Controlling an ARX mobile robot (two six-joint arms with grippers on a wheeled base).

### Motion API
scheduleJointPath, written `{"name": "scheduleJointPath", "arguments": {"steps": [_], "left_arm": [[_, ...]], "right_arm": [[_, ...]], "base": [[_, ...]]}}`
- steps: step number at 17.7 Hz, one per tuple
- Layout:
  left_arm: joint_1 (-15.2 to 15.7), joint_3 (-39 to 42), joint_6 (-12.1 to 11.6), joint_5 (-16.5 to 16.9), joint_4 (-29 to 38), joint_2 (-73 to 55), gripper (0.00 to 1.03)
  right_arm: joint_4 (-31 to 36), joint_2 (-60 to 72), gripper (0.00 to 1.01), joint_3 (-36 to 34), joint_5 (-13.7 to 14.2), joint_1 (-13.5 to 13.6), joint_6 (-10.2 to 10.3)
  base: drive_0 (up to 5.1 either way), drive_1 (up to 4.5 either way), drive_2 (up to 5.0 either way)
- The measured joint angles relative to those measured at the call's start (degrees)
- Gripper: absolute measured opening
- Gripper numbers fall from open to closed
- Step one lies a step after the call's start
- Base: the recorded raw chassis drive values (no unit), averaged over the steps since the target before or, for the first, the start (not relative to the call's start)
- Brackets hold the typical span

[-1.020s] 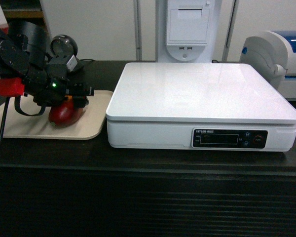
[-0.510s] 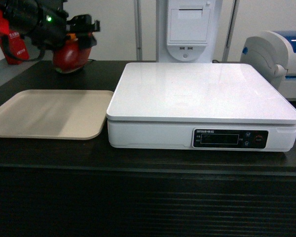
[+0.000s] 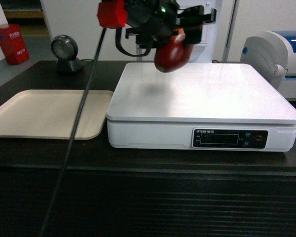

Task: Place dark red mango on scale at checkout

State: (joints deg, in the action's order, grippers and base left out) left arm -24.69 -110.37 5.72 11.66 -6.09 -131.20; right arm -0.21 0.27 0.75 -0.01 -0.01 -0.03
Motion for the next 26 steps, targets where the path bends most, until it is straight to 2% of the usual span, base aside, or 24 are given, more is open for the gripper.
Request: {"name": "scheduleJointPath", "arguments": {"steps": [4, 8, 9, 12, 16, 19, 20, 23, 26], "left_arm": [[-2.75, -10.27, 3.61, -3.54, -6.1, -7.21, 0.57], [-2.97, -27.12, 10.38, -9.49, -17.97, -18.56, 0.57], [-2.97, -30.08, 10.93, -11.39, -19.85, -19.61, 0.57], [-3.02, -34.07, 12.13, -13.09, -23.58, -21.33, 0.57], [-3.72, -32.52, 12.26, -12.96, -22.71, -20.98, 0.59], [-3.74, -26.88, 11.5, -12.39, -18.43, -18.56, 0.9], [-3.76, -23.58, 10.14, -12.76, -15.74, -16.74, 1.0], [-4.02, -13.14, 4.09, -15.12, -4.66, -9.81, 0.98], [-4.02, -1.97, -1.9, -12.57, 8.04, 0.52, 0.98]], "right_arm": [[0.0, 0.0, 0.98, 0.0, 0.02, 0.0, 0.0], [0.0, 0.0, 0.98, 0.0, 0.0, 0.0, 0.0], [0.0, 0.0, 0.98, 0.0, -0.02, 0.0, 0.0], [0.0, 0.0, 0.98, 0.0, 0.0, 0.0, 0.0], [0.0, 0.0, 0.98, 0.0, 0.0, 0.0, 0.0], [0.0, 0.0, 0.98, 0.0, 0.0, 0.0, 0.0], [0.0, 0.0, 0.98, 0.0, 0.02, 0.0, 0.0], [0.0, 0.0, 0.98, 0.0, 0.0, 0.0, 0.0], [0.0, 0.0, 0.98, 0.0, 0.0, 0.0, 0.0]], "base": [[0.0, 0.0, 0.0], [0.0, 0.0, 0.0], [0.0, 0.0, 0.0], [0.0, 0.0, 0.0], [0.0, 0.0, 0.0], [0.0, 0.0, 0.0], [0.0, 0.0, 0.0], [0.0, 0.0, 0.0], [0.0, 0.0, 0.0]]}}
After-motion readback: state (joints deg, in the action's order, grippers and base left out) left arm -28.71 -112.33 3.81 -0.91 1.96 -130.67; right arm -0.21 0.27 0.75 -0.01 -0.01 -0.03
